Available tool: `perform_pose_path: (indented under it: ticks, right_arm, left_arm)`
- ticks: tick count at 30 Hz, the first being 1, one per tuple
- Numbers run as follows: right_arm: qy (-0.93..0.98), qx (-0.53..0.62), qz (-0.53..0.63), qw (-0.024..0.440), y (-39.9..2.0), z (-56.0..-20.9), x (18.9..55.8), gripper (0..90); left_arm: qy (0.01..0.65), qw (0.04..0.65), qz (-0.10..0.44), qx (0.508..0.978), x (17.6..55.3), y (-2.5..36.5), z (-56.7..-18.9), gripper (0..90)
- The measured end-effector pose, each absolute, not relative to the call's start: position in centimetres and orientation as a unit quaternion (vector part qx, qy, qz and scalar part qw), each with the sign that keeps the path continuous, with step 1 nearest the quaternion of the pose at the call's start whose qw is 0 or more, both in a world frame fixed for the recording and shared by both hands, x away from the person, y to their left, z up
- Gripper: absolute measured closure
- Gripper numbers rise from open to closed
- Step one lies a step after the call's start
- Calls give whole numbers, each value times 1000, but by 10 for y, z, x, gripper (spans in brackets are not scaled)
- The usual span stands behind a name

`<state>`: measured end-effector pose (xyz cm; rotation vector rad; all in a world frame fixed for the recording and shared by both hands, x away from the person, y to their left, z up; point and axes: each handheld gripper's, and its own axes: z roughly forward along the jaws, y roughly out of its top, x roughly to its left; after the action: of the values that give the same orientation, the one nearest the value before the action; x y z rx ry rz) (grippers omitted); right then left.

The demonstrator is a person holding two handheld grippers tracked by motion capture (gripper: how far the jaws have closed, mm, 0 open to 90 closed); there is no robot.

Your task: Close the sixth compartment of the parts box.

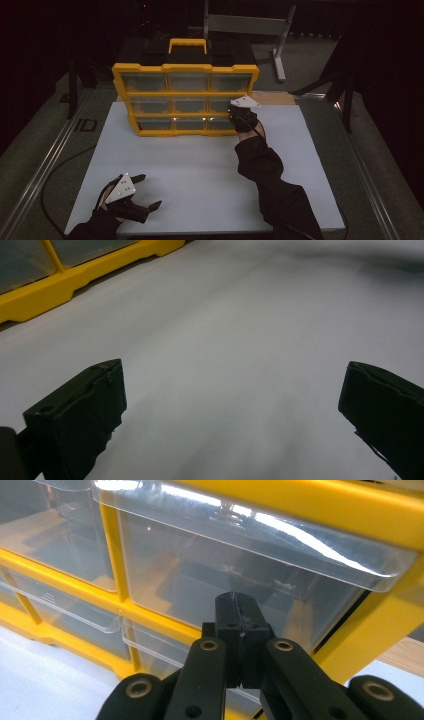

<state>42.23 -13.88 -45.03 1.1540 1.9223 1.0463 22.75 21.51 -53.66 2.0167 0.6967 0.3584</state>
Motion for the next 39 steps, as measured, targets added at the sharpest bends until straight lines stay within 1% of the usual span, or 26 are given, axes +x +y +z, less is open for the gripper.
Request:
perform_pose_path:
  ticks: [19, 21, 23, 25, 26, 27, 29, 32, 38, 39]
  right_arm:
    - [734, 442, 404, 320, -137, -447, 415, 900]
    - [737, 439, 403, 319, -138, -446, 414, 883]
    - [737, 440, 404, 318, -137, -447, 413, 819]
    - [737, 441, 404, 315, -138, -447, 413, 803]
    - [736, 442, 406, 313, -139, -446, 413, 759]
    - [736, 442, 406, 313, -139, -446, 413, 759]
    - [736, 442, 408, 311, -140, -446, 412, 701]
    - [736, 441, 415, 304, -140, -446, 411, 644]
    - [747, 429, 418, 288, -138, -447, 408, 463]
    - [749, 426, 421, 284, -137, -447, 407, 420]
  left_arm:
    - [284, 470, 147, 823, 228, 215, -537, 0]
    - [284, 471, 147, 822, 228, 214, -536, 0]
    - [284, 471, 147, 822, 228, 214, -536, 0]
    - [284, 470, 147, 822, 228, 214, -536, 0]
    - [284, 471, 147, 822, 228, 214, -537, 0]
    - [284, 471, 147, 822, 228, 214, -537, 0]
    - [285, 470, 146, 823, 229, 214, -537, 0]
    - [286, 470, 147, 822, 229, 214, -536, 0]
    - [286, 471, 148, 821, 229, 214, -536, 0]
    - [286, 471, 148, 821, 229, 214, -536, 0]
